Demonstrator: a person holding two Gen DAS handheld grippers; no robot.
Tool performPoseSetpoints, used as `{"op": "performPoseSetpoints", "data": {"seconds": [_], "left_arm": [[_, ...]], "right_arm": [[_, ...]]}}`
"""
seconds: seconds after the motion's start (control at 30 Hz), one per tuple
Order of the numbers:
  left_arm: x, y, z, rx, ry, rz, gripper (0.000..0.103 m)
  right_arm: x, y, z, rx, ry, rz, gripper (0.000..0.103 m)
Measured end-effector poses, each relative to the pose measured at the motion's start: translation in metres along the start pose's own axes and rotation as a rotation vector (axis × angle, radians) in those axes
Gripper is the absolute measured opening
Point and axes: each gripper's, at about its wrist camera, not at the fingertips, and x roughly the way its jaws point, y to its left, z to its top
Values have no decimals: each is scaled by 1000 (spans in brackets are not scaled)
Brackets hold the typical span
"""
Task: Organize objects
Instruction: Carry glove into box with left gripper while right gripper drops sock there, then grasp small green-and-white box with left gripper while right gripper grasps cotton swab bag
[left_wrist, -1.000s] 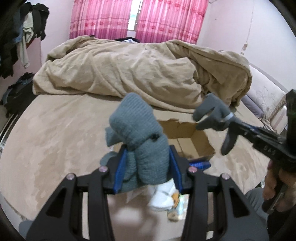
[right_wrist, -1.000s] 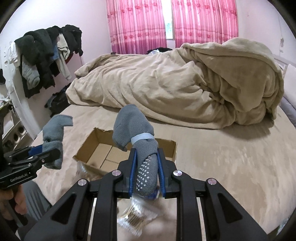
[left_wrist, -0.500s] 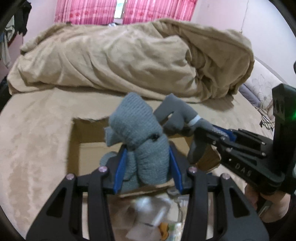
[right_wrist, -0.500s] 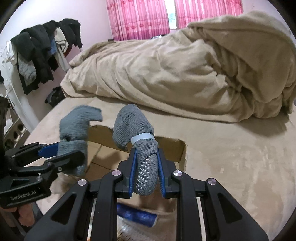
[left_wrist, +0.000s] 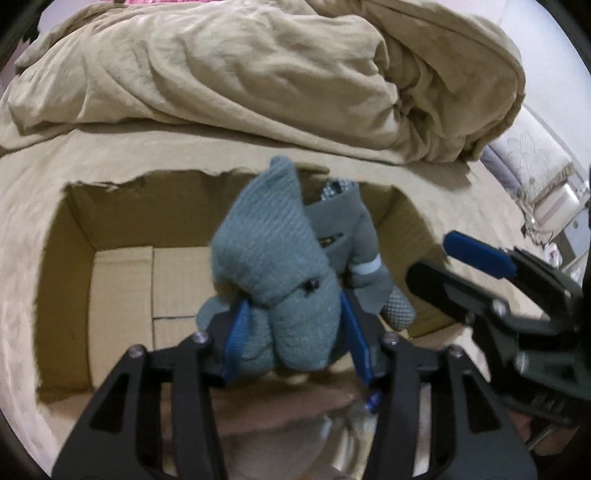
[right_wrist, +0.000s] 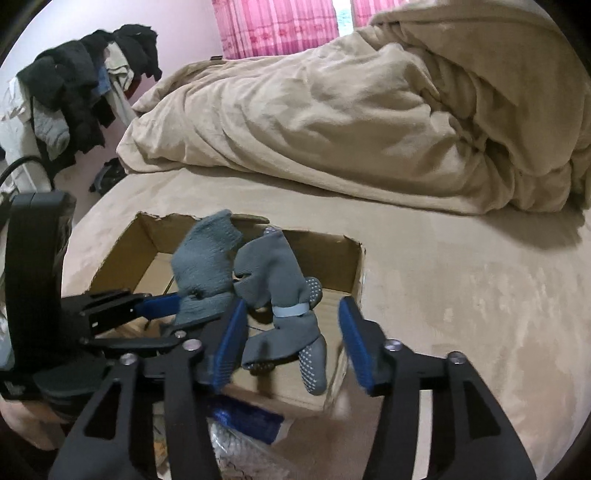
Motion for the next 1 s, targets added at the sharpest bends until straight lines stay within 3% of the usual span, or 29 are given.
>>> {"op": "performPoseSetpoints", "data": {"seconds": [0.03,0.1,0.3,0.47,0.57,0.67,0.8,1.0], "left_arm": [[-7,1,0,-7,-8,4,57],[-22,1,0,-12,-34,6,68],[-87,-3,-16,1,-92,41,69],[-147,0,-49,-19,-129,46,69],[-177,1,-66,-17,-159,65,79],[-201,3,-82,-8,-184,71,80],[-217,6,-99,-27,-198,72,80],[-201,9,-125,-66,-121,43,80]], "right_arm": [[-4,2,0,-11,-7,-12,67],[-16,5,0,-23,-29,-24,68],[-51,8,-4,24,-43,-36,68],[-89,18,-17,67,-41,-49,68],[-114,27,-25,72,-48,-52,68],[-138,36,-32,75,-59,-47,68],[-165,45,-43,90,-69,-46,68],[-172,52,-62,107,-35,-41,68]]}}
